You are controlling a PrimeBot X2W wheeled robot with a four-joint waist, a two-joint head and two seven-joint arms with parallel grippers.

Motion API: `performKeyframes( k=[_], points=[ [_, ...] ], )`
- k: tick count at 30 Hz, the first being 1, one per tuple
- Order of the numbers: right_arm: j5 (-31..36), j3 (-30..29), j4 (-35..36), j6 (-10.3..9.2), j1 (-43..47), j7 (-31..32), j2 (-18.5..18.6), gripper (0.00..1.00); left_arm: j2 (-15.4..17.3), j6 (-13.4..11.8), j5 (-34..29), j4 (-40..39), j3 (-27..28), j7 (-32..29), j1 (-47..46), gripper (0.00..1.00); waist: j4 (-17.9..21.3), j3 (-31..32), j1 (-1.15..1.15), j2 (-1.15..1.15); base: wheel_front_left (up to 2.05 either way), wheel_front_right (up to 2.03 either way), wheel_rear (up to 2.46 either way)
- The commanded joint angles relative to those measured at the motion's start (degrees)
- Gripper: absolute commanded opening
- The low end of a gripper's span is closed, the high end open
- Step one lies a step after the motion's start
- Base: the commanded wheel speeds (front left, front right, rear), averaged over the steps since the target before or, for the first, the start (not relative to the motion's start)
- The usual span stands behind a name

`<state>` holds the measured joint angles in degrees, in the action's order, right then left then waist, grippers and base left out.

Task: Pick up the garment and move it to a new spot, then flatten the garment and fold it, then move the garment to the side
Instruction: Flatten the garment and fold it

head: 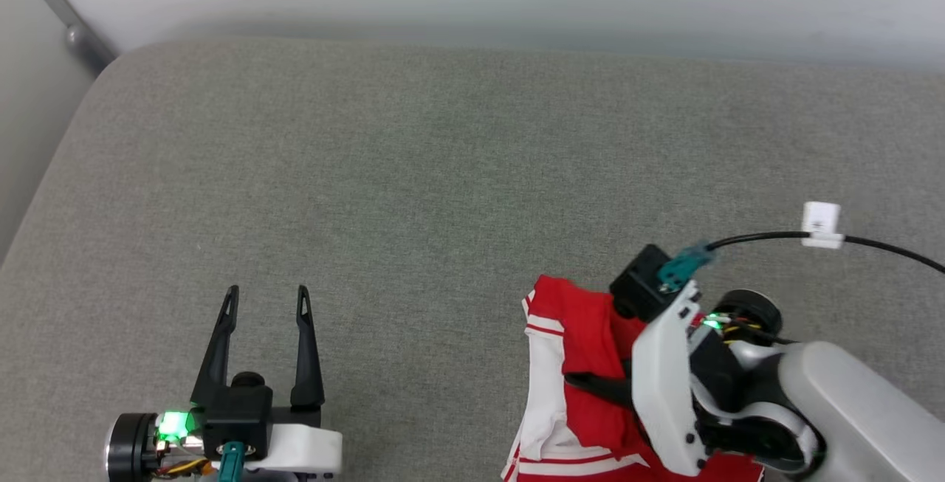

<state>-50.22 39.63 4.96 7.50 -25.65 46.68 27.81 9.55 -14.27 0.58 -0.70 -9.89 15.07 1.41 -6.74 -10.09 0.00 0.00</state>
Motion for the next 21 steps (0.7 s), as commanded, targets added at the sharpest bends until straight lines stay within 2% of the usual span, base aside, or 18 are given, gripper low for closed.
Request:
performKeyframes(
  k=[1,5,11,12,13,14,17,21],
  points=[
    [0.81,1.76,-1.85,-0.03,-2.03,-0.48,-0.63,0.0,-0.32,0.14,-0.09,-0.06,0.08,0.12,-0.98,1.0,-0.52,-0.59,0.0,0.0,0.0,0.0,0.0],
    [1.77,6.43,-9.26,-0.03,-5.35,-2.44,-2.7,0.0,-0.7,0.28,-0.14,-0.17,0.12,0.12,-1.86,1.0,-1.32,-1.57,0.0,0.0,0.0,0.0,0.0],
    [2.28,11.29,-18.74,-0.03,-8.08,-7.09,-3.67,0.0,-1.39,0.39,-0.26,0.13,-0.01,0.12,-2.13,1.0,-2.06,-2.1,0.0,0.0,0.0,0.0,0.0],
    [1.98,11.8,-19.19,-0.03,-8.31,-8.1,-3.68,0.22,-1.41,0.34,-0.25,0.17,0.11,0.12,-1.96,1.0,-1.94,-1.9,0.0,0.0,0.0,0.0,0.0],
    [1.74,12.14,-19.16,-0.03,-8.69,-9.44,-3.54,0.69,-1.39,0.24,-0.23,0.24,0.28,0.12,-1.56,1.0,-1.74,-1.57,0.0,0.0,0.0,0.0,0.0],
    [1.68,12.33,-18.81,-0.03,-9.02,-10.94,-3.14,1.0,-1.38,0.18,-0.18,0.31,0.37,0.12,-1.07,1.0,-1.54,-1.15,0.0,0.0,0.0,0.0,0.0],
    [1.77,12.12,-16.17,-0.03,-9.28,-16.55,-1.34,1.0,-1.14,0.37,-0.09,0.51,0.6,0.12,-0.16,1.0,-0.74,0.45,0.0,0.0,0.0,0.0,0.0],
    [4.59,7.67,-12.43,-0.03,-7.95,-26.44,1.49,1.0,-0.71,0.54,0.08,0.4,1.26,0.12,1.12,1.0,0.75,3.0,0.0,0.0,0.0,0.0,0.0]
  ],
)
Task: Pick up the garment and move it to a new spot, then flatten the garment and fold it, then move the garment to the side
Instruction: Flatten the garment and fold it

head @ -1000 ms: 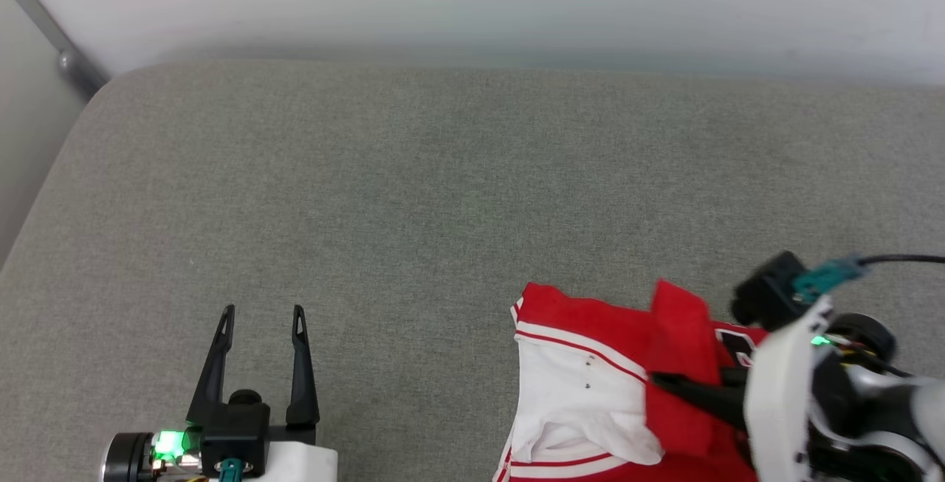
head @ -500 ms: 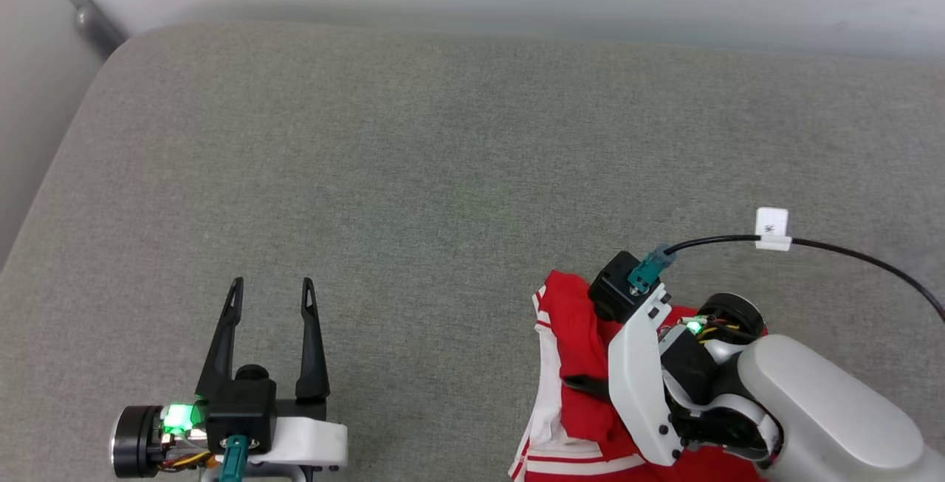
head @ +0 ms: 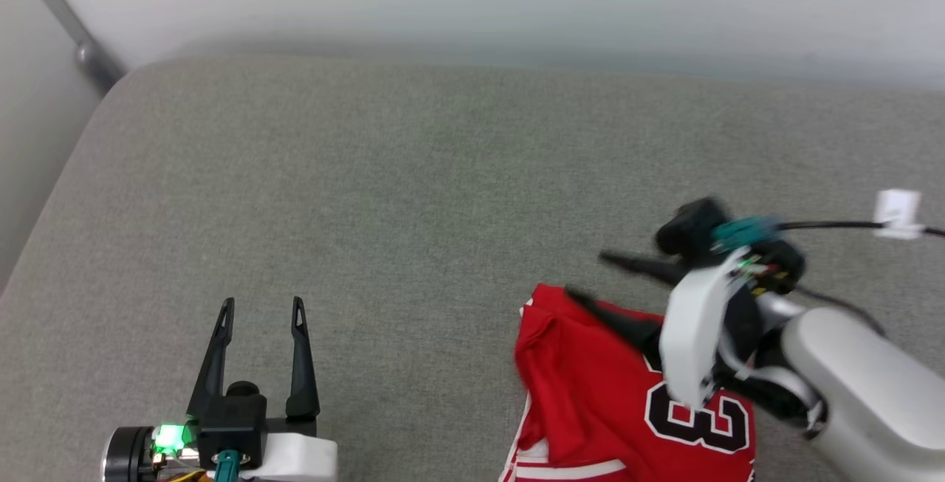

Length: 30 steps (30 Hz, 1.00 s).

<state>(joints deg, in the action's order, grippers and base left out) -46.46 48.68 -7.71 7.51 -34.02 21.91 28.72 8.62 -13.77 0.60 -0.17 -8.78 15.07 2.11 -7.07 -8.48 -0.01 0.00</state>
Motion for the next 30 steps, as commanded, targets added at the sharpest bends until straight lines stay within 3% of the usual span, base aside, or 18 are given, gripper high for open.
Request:
performKeyframes(
  k=[1,7,15,22,30],
  points=[
    [2.05,-3.11,0.51,-0.05,1.25,-4.25,1.05,1.0,0.28,0.04,0.09,-0.22,0.35,0.12,0.89,1.0,1.5,2.0,0.01,0.0,0.0,0.0,0.0],
    [12.54,-17.36,-1.37,-0.05,7.15,-19.13,0.03,1.0,0.26,0.5,0.49,-0.51,1.08,0.12,2.53,1.0,3.67,4.91,0.01,0.0,0.0,0.0,0.0],
    [26.85,-35.97,-3.82,-0.04,18.77,-34.12,-7.93,1.0,-0.74,1.22,0.42,-0.31,1.34,0.12,4.15,1.0,5.48,7.46,0.01,0.0,0.0,0.0,0.0],
    [32.94,-47.56,0.79,-0.05,29.61,-37.01,-17.08,1.0,-1.15,1.76,0.91,-0.73,2.3,0.12,6.24,1.0,6.4,9.26,0.01,0.0,0.0,0.0,0.0],
    [34.45,-52.56,6.5,-0.05,37.79,-37.06,-22.62,1.0,-1.47,2.57,1.21,-1.14,3.4,0.12,8.26,1.0,6.73,10.24,0.01,0.0,0.0,0.0,0.0]
  ],
)
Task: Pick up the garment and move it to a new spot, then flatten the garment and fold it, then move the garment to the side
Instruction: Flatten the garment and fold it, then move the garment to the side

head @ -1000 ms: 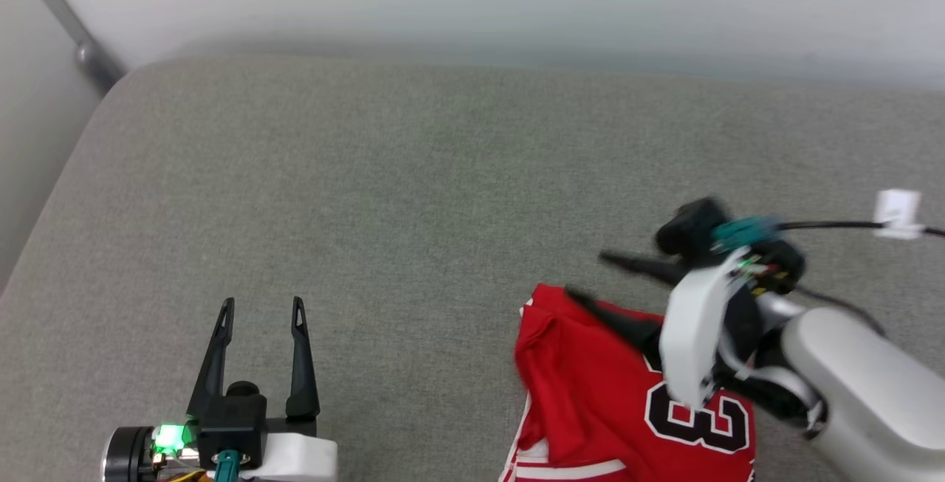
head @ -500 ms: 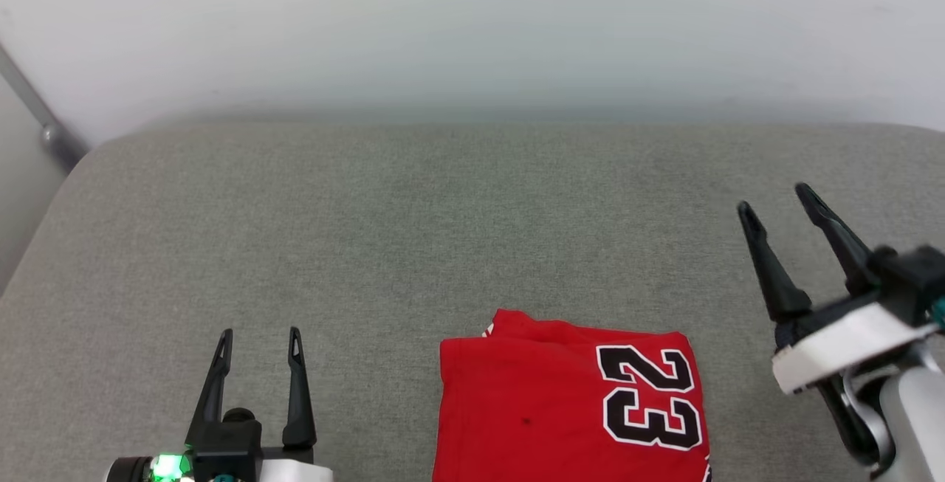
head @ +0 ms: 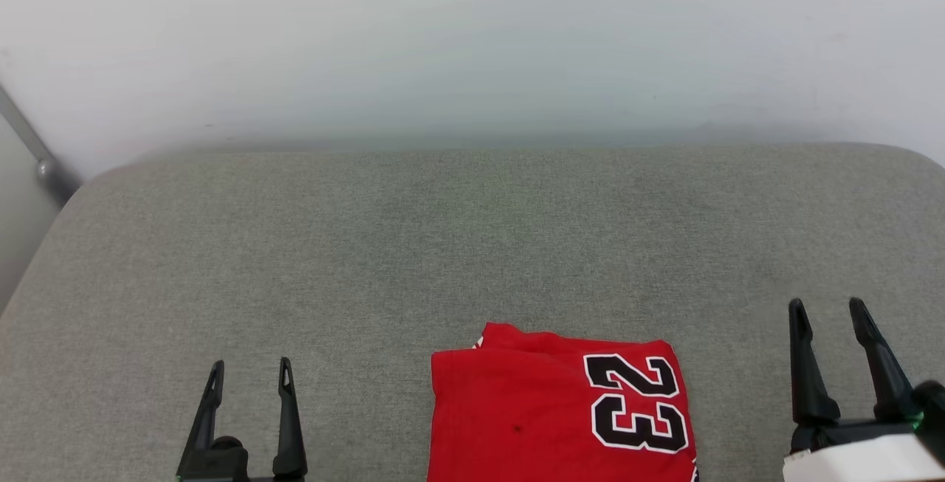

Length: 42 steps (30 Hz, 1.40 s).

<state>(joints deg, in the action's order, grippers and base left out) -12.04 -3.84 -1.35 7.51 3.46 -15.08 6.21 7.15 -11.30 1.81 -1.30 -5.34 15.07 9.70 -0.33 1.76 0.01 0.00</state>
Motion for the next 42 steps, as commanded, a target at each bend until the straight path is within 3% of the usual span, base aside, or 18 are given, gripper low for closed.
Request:
performKeyframes(
  k=[1,12,31,38,42],
  points=[
    [0.06,-0.42,0.76,-0.05,1.18,-0.07,-0.63,1.0,-0.06,0.35,0.22,0.11,0.05,0.12,0.72,1.0,-0.11,0.04,-0.01,0.0,0.0,0.0,0.0],
    [-0.1,-1.4,2.61,-0.05,7.38,-0.08,-3.31,1.0,-1.09,2.36,-0.13,0.59,1.16,0.12,1.75,1.0,-0.86,-0.09,-0.01,0.0,0.0,0.0,0.0],
    [0.43,-1.81,4.02,-0.05,4.45,-0.09,-3.4,1.0,-2.48,4.51,-0.46,0.36,2.57,0.12,1.77,1.0,-1.51,-0.32,-0.01,0.0,0.0,0.0,0.0],
    [-0.41,-2.2,7.84,-0.05,-4.5,1.07,3.31,1.0,-2.86,5.02,-0.53,0.25,2.83,0.12,1.26,1.0,-1.2,-1.02,-0.01,0.0,0.0,0.0,0.0],
    [-5.39,0.56,7.64,-0.05,-10.31,12.34,9.41,1.0,-3.07,5.29,-0.63,0.15,2.77,0.12,0.71,1.0,-1.36,-1.64,-0.01,0.0,0.0,0.0,0.0]
  ],
)
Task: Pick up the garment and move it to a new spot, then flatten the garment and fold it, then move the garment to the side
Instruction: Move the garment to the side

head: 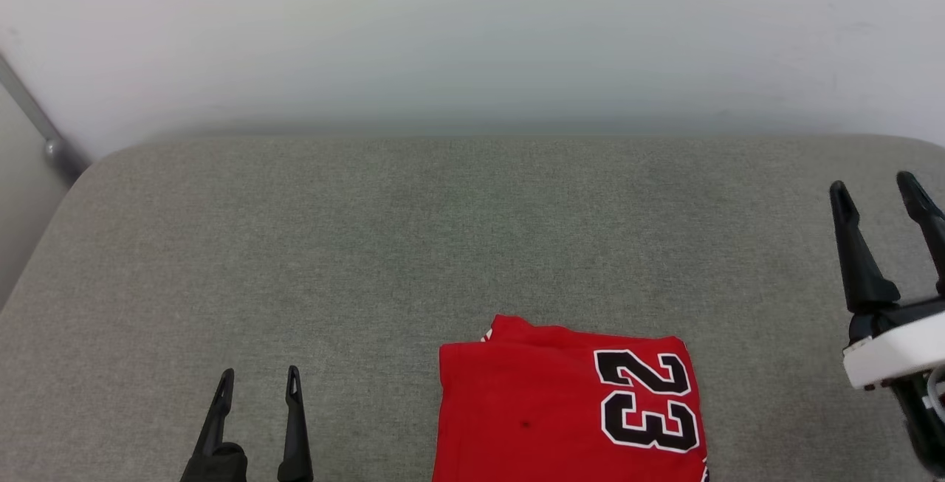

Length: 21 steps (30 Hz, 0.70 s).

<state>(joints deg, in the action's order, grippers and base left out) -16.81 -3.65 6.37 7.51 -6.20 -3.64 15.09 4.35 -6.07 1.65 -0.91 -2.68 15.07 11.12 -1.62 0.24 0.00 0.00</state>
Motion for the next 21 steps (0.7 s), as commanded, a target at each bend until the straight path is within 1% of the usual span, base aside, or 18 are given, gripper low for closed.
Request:
performKeyframes(
  k=[1,7,9,12,14,17,21],
  points=[
    [-2.3,1.21,0.17,-0.04,-2.02,4.83,2.32,1.0,-0.29,0.14,-0.45,-0.28,0.14,0.12,-0.83,1.0,-0.17,-0.3,0.0,0.0,0.0,0.0,0.0],
    [-18.5,6.85,-1.02,-0.04,-6.19,30.89,10.34,1.0,-0.46,0.31,-0.49,-0.73,0.41,0.12,-1.79,1.0,-0.57,-2.17,0.0,0.0,0.0,0.0,0.0],
    [-23.54,7.82,-1.79,-0.05,-6.63,38.3,12.8,1.0,-0.5,0.38,-0.54,-0.82,0.39,0.12,-2.5,1.0,-0.77,-2.88,0.0,0.0,0.0,0.0,0.0],
    [-30.55,8.98,-3.08,-0.04,-5.4,48.18,15.24,1.0,-0.55,0.69,-0.59,-0.99,0.38,0.12,-3.18,1.0,-1.23,-4.27,0.0,0.0,0.0,0.0,0.0],
    [-33.38,9.66,-3.86,-0.04,-4.51,52.24,16.55,1.0,-0.61,0.88,-0.46,-1.28,0.32,0.12,-3.92,1.0,-1.62,-5.3,0.0,0.0,0.0,0.0,0.0],
    [-36.89,9.86,-5.46,-0.04,-3.38,56.69,16.84,1.0,-0.75,1.01,-0.53,-1.74,0.03,0.12,-5.23,1.0,-2.31,-7.23,0.0,0.0,0.0,0.0,0.0],
    [-40.53,10.3,-7.63,-0.04,-2.4,59.83,15.05,1.0,-0.8,1.38,-0.63,-2.12,-0.19,0.12,-7.11,1.0,-3.15,-10.24,0.0,0.0,0.0,0.0,0.0]
  ],
)
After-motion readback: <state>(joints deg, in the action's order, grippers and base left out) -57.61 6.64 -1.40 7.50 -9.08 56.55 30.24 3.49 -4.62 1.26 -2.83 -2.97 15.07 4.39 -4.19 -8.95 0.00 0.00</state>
